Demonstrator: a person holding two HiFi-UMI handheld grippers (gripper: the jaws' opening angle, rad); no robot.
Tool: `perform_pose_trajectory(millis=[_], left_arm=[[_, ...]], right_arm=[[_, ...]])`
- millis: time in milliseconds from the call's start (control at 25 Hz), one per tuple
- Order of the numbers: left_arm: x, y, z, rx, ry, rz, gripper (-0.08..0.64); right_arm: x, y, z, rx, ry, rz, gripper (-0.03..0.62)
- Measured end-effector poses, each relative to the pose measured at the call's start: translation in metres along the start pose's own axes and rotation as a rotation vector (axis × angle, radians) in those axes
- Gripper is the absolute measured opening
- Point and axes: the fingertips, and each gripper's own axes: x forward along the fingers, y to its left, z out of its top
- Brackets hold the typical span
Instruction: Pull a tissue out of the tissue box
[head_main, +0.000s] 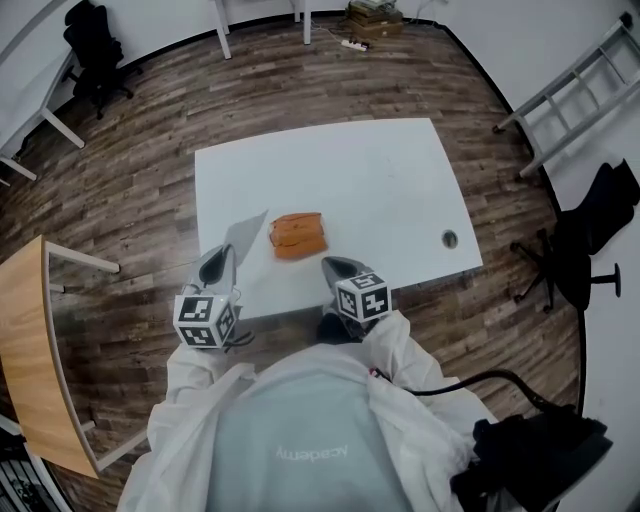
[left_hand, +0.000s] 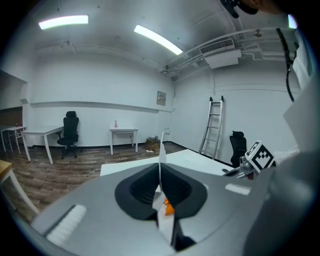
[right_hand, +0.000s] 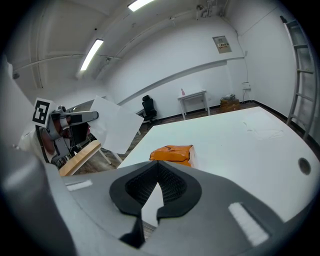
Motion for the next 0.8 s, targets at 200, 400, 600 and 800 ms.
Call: perform_pose_trajectory(millis=[200, 400, 600, 800], left_arm=[[-0.026, 0.007, -0.013, -0.02, -0.02, 0.014, 0.002], [-0.051, 0.007, -0.022, -0.027, -0.032, 0.002, 0.002], [-0.072, 0.008, -0.032, -0.022, -0.033, -0.004, 0.002], [-0.091, 0.014, -0.039, -0.031, -0.043, 0.006, 0.002]], right_arm=[[-0.011, 0.019, -0.011, 0.003, -0.027, -0.032, 0.002], [-0.024, 0.038, -0.024, 0.008, -0.047, -0.05, 0.002], [-0.033, 0.055, -0.037, 0.02, -0.061, -0.064, 0.002], [-0.041, 0.065, -0.045, 0.023, -0.07, -0.081, 0.002]])
